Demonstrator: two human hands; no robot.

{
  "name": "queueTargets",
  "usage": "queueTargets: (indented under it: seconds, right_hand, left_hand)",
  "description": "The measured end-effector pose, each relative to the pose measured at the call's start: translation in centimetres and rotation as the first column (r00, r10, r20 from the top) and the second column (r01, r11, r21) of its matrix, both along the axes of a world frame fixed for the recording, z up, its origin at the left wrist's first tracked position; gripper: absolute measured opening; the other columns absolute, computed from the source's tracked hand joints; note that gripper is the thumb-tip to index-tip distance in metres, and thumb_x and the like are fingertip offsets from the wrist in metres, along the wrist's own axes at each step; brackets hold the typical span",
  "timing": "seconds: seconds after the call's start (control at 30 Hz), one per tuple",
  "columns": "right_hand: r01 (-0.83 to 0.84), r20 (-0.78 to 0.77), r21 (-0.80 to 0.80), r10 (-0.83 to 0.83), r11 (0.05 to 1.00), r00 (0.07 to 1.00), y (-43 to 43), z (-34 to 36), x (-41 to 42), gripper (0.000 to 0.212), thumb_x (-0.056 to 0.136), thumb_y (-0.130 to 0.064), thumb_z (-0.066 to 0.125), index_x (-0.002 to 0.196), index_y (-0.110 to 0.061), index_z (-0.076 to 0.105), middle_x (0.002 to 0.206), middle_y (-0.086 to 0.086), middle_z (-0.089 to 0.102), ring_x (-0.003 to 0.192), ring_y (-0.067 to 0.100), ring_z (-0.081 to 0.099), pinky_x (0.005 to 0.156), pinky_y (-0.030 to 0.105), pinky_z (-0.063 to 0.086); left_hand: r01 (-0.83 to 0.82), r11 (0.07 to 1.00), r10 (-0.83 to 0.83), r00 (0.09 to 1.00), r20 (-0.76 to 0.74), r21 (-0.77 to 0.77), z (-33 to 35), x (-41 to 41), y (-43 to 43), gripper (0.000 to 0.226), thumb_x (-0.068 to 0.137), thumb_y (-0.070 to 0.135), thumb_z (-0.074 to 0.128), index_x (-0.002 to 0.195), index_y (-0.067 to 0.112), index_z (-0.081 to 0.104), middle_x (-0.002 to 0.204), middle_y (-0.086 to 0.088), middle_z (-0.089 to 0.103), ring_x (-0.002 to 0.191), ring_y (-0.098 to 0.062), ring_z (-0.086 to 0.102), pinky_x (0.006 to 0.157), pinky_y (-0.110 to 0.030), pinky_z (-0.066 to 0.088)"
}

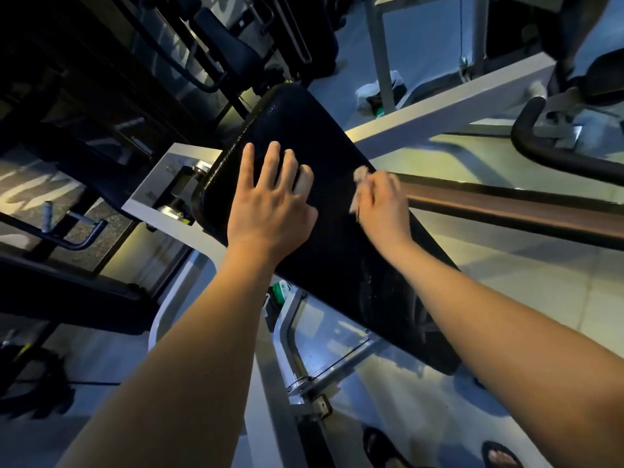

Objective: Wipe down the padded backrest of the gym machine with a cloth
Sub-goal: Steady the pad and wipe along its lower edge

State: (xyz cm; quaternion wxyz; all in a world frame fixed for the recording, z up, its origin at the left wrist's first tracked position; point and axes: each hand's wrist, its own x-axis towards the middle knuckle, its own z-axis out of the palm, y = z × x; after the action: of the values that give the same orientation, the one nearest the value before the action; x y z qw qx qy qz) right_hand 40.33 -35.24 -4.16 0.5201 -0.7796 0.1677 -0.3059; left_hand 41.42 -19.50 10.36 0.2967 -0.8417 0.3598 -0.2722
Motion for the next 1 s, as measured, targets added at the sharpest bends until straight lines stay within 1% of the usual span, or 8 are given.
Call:
queueTargets:
  seconds: [0.13,0.3,0.47,0.57,0.7,0.8,0.9,1.0]
  right_hand:
    - [0.144,-0.027,0.082,-0.142,0.986,0.989,1.4,-0.1,-0.1,0.018,0.104,-0.017,0.048,0.092,-0.005,0.053,0.093,0.013,0.054,0.078,0.019,0.041,0.066,0.029,0.027]
    - [-0.171,0.018,-0.218,0.179,0.961,0.984,2.1,-3.8,-4.2,0.014,0.104,-0.018,0.053,0.098,-0.006,0.055,0.097,0.016,0.054,0.076,0.036,0.055,0.062,0.038,0.039]
    - [0.114,-0.163,0.039,-0.106,0.993,0.981,-2.8,-0.3,2.3,0.028,0.110,-0.031,0.036,0.096,-0.011,0.048,0.096,0.007,0.055,0.081,0.021,0.047,0.068,0.033,0.032]
    - [0.181,-0.170,0.119,-0.159,0.976,0.972,-2.2,-0.3,3.0,0.027,0.110,-0.029,0.037,0.097,-0.011,0.052,0.096,0.001,0.056,0.085,0.018,0.046,0.071,0.027,0.027]
    - [-0.020,-0.073,0.112,0.028,0.993,0.997,-3.4,3.6,5.1,0.030,0.106,-0.031,0.043,0.082,-0.019,0.057,0.077,-0.011,0.060,0.081,0.009,0.050,0.070,0.026,0.034]
    - [-0.195,-0.114,0.209,0.222,0.958,0.968,-6.3,5.1,6.9,0.036,0.099,-0.030,0.047,0.069,-0.015,0.059,0.072,-0.003,0.064,0.071,0.015,0.057,0.074,0.033,0.049]
    - [-0.286,-0.276,0.320,0.378,0.903,0.884,-8.7,2.1,5.9,0.035,0.099,-0.016,0.046,0.071,-0.006,0.064,0.060,-0.011,0.066,0.064,0.018,0.056,0.062,0.029,0.046]
    - [-0.321,-0.495,0.321,0.447,0.891,0.745,-10.3,0.0,4.9,0.029,0.101,-0.012,0.046,0.078,-0.016,0.063,0.083,0.003,0.066,0.061,0.015,0.048,0.053,0.025,0.039]
  left_hand:
    - [0.002,1.000,-0.002,1.000,-0.005,-0.002,0.0,0.0,-0.1,0.056,0.092,0.037,0.047,0.141,0.009,0.052,0.150,-0.019,0.047,0.148,-0.041,0.033,0.123,-0.064,0.014]
    - [-0.002,1.000,0.002,1.000,0.012,-0.006,-0.1,0.1,-0.1,0.056,0.093,0.038,0.046,0.141,0.010,0.052,0.151,-0.019,0.048,0.148,-0.041,0.033,0.124,-0.064,0.014]
    - [0.002,1.000,-0.002,1.000,0.018,-0.010,-0.1,0.3,-0.2,0.054,0.093,0.036,0.046,0.138,0.008,0.053,0.149,-0.019,0.050,0.147,-0.042,0.035,0.123,-0.065,0.016]
    - [-0.002,1.000,0.002,1.000,0.014,-0.005,-0.3,0.4,-0.2,0.054,0.093,0.036,0.046,0.139,0.009,0.052,0.150,-0.019,0.049,0.147,-0.042,0.034,0.123,-0.065,0.015]
    - [0.000,1.000,0.000,1.000,0.026,0.000,-0.4,0.4,-0.2,0.054,0.093,0.037,0.046,0.139,0.009,0.051,0.149,-0.020,0.049,0.147,-0.043,0.034,0.123,-0.064,0.013]
    - [-0.001,1.000,0.002,1.000,0.015,-0.011,-0.3,0.4,-0.3,0.054,0.093,0.037,0.048,0.139,0.008,0.051,0.149,-0.020,0.049,0.147,-0.043,0.033,0.123,-0.065,0.013]
    - [0.000,1.000,0.000,1.000,0.027,-0.010,-0.2,0.4,-0.2,0.053,0.093,0.036,0.048,0.138,0.008,0.053,0.148,-0.020,0.051,0.146,-0.044,0.035,0.123,-0.065,0.015]
    - [-0.004,1.000,0.004,1.000,0.022,-0.004,-0.1,0.3,-0.2,0.054,0.093,0.037,0.048,0.138,0.009,0.052,0.148,-0.020,0.050,0.146,-0.043,0.035,0.122,-0.065,0.015]
